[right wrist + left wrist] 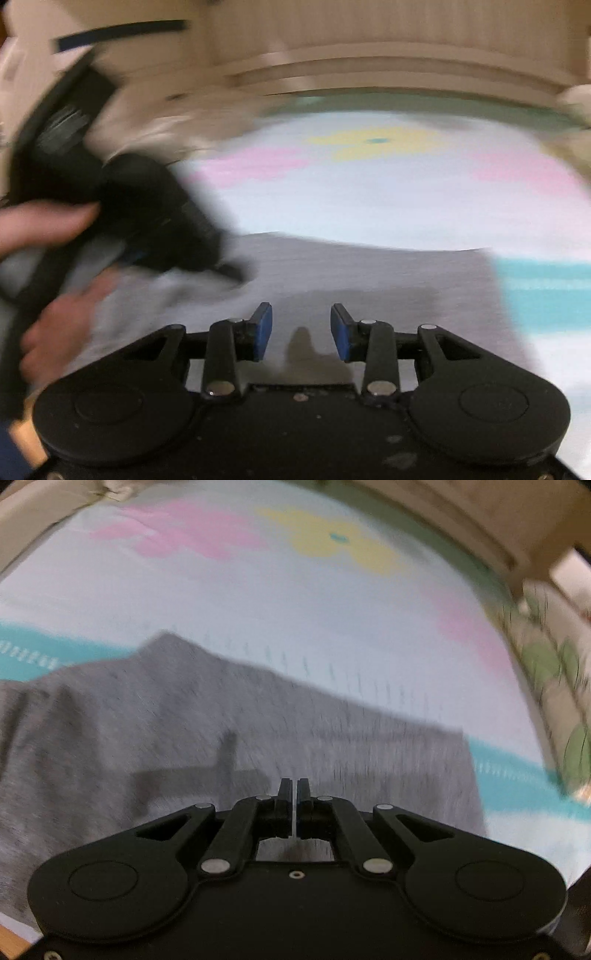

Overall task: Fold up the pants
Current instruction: 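Grasp the folded pants edge with the left gripper and lift it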

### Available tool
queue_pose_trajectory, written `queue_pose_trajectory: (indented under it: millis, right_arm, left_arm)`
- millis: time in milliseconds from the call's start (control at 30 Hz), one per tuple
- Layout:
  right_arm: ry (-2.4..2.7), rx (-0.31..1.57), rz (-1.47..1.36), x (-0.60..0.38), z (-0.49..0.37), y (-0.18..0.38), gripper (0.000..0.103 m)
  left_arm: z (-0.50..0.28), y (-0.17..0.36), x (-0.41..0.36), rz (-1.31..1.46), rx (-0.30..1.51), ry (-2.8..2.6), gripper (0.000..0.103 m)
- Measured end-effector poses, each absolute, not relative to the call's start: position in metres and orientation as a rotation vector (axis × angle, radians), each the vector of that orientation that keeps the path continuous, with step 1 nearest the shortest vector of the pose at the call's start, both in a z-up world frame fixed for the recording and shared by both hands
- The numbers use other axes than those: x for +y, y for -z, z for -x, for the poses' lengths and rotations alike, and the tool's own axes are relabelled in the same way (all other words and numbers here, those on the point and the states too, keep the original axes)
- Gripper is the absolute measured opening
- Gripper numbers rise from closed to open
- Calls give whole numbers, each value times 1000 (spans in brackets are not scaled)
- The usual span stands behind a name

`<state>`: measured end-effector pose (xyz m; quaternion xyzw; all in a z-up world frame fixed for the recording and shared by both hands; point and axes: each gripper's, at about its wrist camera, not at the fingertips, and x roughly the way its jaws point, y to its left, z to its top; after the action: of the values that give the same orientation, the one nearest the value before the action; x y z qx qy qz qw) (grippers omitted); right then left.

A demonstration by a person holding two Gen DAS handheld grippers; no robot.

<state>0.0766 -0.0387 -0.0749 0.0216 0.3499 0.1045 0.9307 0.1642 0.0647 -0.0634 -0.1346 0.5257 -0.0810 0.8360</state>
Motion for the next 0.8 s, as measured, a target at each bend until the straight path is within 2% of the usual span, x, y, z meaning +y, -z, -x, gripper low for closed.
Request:
queue_pose_trajectory:
  millis: [167,267,367,433,500,700,800]
  right_arm:
    - [13,704,-171,-85,-102,74,36]
    - [84,721,-196,-99,-117,84,32]
    - [129,788,-224,-108,-128,103,26]
    - [169,875,-266,-113,-130,123,9]
    - [187,875,-324,-122,-123,134,1]
    - [184,887,-292,-120,-125,129,2]
    - [193,872,-295,-115,-120,115,12]
  left_arm:
    - [-155,90,36,126,1175,227,3]
    - [-151,90,25,45,1140,246,8]
    - [-151,91,27,74,1141,242,9]
    - [-151,91,30,102,1144,239,9]
    - [-153,93,34,132,1145,237,12]
    - [-157,91,43,203,1143,226,15]
    - [-153,77,51,228,1105,167,15]
